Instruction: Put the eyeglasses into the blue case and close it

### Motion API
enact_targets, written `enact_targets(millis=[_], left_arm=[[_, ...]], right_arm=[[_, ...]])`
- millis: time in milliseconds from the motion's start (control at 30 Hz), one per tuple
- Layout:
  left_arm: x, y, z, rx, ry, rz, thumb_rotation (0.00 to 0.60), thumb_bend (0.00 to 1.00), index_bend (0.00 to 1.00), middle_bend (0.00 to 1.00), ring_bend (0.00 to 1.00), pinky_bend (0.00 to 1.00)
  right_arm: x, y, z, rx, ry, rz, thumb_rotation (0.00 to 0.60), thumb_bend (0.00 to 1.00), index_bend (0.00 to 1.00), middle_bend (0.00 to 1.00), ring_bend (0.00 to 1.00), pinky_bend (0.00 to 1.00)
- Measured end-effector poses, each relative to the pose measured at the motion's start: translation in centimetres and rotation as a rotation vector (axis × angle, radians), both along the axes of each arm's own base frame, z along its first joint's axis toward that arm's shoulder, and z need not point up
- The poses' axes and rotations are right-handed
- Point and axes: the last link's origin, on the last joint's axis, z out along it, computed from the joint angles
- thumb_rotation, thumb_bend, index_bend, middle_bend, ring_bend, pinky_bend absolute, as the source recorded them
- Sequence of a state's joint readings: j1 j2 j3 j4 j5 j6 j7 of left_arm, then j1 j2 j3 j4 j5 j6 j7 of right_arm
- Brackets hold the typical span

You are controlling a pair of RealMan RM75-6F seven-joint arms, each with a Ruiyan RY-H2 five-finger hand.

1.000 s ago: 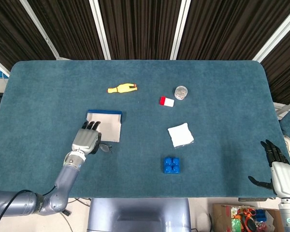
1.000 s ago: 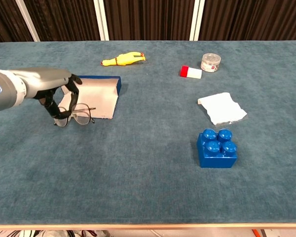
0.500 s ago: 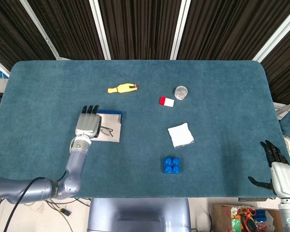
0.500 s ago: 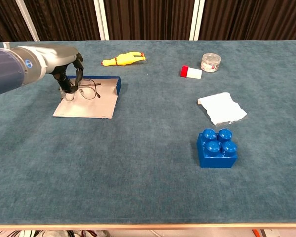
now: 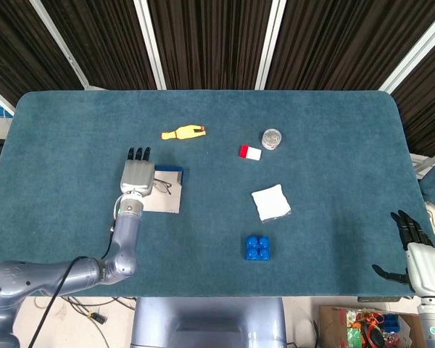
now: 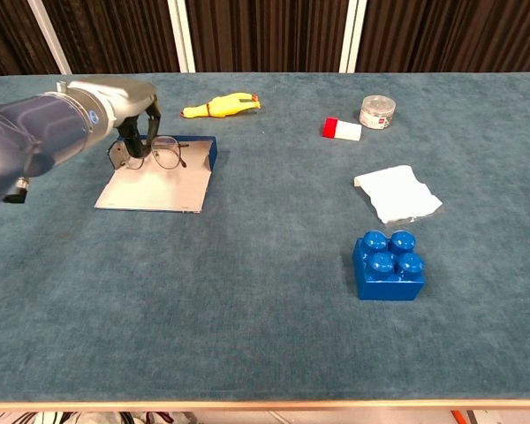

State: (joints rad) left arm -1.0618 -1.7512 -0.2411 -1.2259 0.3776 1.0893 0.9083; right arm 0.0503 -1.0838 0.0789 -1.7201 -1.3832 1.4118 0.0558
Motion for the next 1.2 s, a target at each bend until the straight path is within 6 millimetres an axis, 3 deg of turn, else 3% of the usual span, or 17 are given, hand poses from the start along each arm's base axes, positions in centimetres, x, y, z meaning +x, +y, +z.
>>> enact_targets(millis=[800, 1200], left_arm=[[0.7, 2.0, -3.0, 0.012, -0.067, 0.155, 0.600, 0.42, 0.60, 0.05, 0.00, 0.00], [1.3, 2.6, -3.1, 0.049, -0.056, 0.137, 0.600, 0.42, 0.60, 0.05, 0.00, 0.00]], right_arm=[[-0.1, 0.0, 0.1, -0.001, -0.002, -0.003, 0.600, 0.04, 0.02, 0.00, 0.06, 0.19], [-0.1, 0.0, 0.0, 0.001, -0.004, -0.005, 0.600, 0.04, 0.02, 0.00, 0.06, 0.19]])
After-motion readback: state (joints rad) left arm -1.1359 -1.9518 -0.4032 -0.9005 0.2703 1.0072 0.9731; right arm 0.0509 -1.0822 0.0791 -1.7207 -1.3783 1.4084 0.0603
